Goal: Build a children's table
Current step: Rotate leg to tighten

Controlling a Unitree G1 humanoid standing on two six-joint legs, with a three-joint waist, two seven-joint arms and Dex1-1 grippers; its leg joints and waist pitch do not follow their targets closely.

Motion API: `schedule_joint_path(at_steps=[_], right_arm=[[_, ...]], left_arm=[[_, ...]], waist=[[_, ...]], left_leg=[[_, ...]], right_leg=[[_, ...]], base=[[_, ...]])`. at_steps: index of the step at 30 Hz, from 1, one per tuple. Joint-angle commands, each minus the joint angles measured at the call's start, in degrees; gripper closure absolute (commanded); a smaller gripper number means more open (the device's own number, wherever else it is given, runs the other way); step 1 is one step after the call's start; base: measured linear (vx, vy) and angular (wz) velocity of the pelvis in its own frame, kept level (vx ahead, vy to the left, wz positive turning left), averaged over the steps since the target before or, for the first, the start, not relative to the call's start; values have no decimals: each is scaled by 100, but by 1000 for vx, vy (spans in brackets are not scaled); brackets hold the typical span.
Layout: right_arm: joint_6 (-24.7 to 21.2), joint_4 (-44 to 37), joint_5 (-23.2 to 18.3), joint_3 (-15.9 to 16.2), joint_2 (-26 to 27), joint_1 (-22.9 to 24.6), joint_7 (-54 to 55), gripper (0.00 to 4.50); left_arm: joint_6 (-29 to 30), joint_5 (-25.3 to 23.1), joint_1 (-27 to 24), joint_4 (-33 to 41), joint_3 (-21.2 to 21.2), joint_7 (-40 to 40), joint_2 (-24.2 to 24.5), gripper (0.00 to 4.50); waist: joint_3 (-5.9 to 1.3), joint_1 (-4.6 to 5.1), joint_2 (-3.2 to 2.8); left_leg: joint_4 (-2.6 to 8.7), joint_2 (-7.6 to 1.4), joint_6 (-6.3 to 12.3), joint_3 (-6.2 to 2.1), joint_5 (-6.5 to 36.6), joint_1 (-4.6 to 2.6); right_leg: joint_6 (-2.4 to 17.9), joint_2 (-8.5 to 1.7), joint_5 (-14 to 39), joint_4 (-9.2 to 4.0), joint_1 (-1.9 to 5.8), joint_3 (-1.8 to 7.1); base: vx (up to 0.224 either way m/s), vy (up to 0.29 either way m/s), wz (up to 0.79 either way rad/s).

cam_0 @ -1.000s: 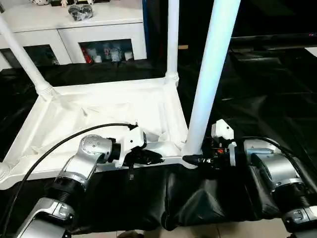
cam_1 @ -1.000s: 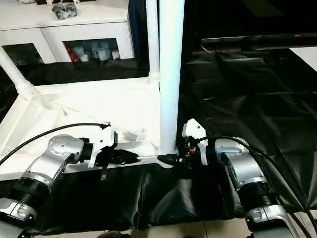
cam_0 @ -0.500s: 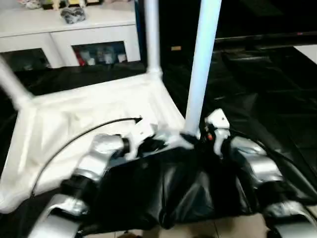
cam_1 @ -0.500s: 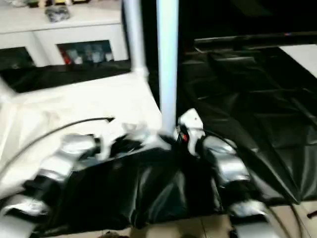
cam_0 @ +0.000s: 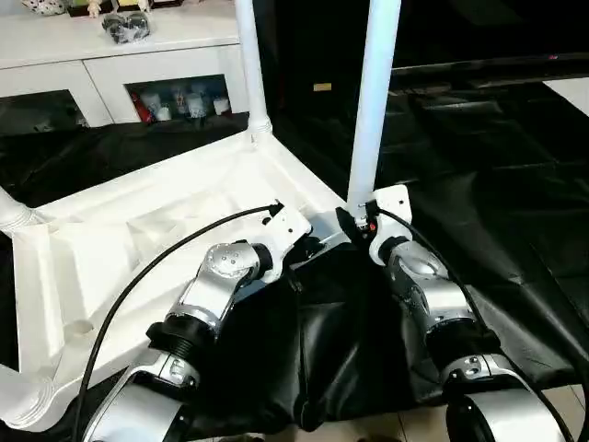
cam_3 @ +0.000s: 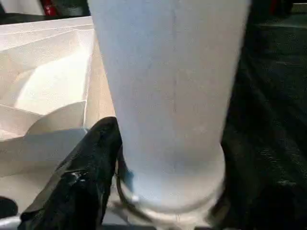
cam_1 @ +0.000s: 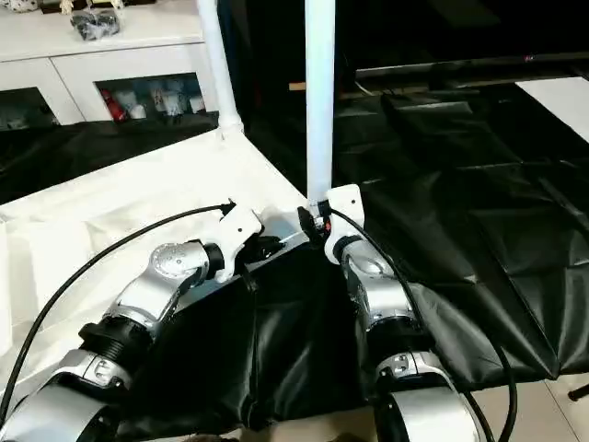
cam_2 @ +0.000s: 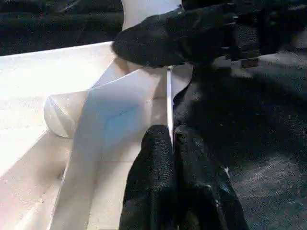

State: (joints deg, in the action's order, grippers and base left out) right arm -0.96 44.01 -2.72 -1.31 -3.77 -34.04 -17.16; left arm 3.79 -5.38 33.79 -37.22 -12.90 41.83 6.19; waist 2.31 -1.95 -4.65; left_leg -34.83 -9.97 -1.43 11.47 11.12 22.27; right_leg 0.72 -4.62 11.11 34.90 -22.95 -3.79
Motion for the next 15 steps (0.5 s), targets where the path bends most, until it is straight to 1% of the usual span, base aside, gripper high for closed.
schedule_joint_path(at_steps=[1, 3, 5, 6, 7, 9, 10, 11, 12, 14, 15], right_arm=[[4, 71, -39, 155, 71, -32, -255, 95], [37, -38, -43, 175, -117, 23, -446, 75], [39, -159, -81, 181, -248, 78, -685, 69], [50, -239, -101, 187, -325, 116, -852, 52], [45, -345, -118, 227, -436, 165, -1086, 42], [59, -480, -108, 301, -599, 231, -1384, 33], [62, -526, -104, 329, -659, 254, -1494, 22], [-3, -717, -135, 453, -879, 344, -2005, 10], [-14, -819, -135, 546, -1002, 397, -2283, 3], [-12, -954, -150, 672, -1156, 469, -2659, 3], [-18, -1078, -172, 758, -1259, 526, -2924, 3]], left_arm=[[-364, 284, 53, 373, -160, 407, -145, 450], [-416, 339, 12, 425, -112, 570, -8, 450], [-435, 384, -24, 481, -89, 716, 99, 450], [-456, 409, -47, 516, -81, 805, 162, 450], [-443, 453, -83, 576, -84, 945, 236, 450], [-472, 504, -133, 649, -92, 1130, 336, 450], [-485, 526, -151, 675, -95, 1202, 371, 450], [-481, 572, -195, 741, -90, 1402, 477, 450], [-485, 612, -217, 772, -86, 1517, 526, 450], [-463, 680, -251, 831, -82, 1678, 590, 450], [-445, 731, -282, 890, -91, 1797, 638, 450]], waist=[[-381, -20, 73], [-382, -42, 65], [-380, -64, 56], [-381, -76, 62], [-378, -79, 37], [-382, -90, 63], [-384, -103, 54], [-385, -112, 61], [-375, -122, 65], [-376, -150, 63], [-365, -150, 63]], left_leg=[[386, -327, 557, -178, 759, -106], [377, -327, 574, -169, 753, -110], [381, -337, 579, -170, 732, -110], [379, -339, 601, -172, 722, -99], [377, -338, 603, -172, 726, -101], [367, -334, 638, -166, 685, -86], [366, -337, 643, -167, 691, -90], [358, -329, 660, -160, 717, -91], [360, -346, 679, -157, 725, -86], [356, -350, 672, -154, 798, -99], [366, -351, 664, -159, 824, -87]], right_leg=[[1462, -425, 470, -381, 291, 248], [1476, -427, 459, -378, 288, 249], [1472, -422, 437, -369, 287, 247], [1470, -425, 391, -362, 295, 246], [1464, -419, 378, -359, 291, 244], [1475, -414, 291, -343, 305, 240], [1474, -417, 300, -344, 303, 240], [1481, -406, 314, -346, 304, 233], [1483, -411, 340, -350, 297, 240], [1469, -413, 454, -358, 290, 239], [1459, -410, 519, -360, 290, 236]], base=[[0, 0, 0], [0, 0, 0], [0, 0, 0], [0, 0, 0], [0, 0, 0], [0, 0, 0], [0, 0, 0], [0, 0, 0], [0, 0, 0], [0, 0, 0], [0, 0, 0]])
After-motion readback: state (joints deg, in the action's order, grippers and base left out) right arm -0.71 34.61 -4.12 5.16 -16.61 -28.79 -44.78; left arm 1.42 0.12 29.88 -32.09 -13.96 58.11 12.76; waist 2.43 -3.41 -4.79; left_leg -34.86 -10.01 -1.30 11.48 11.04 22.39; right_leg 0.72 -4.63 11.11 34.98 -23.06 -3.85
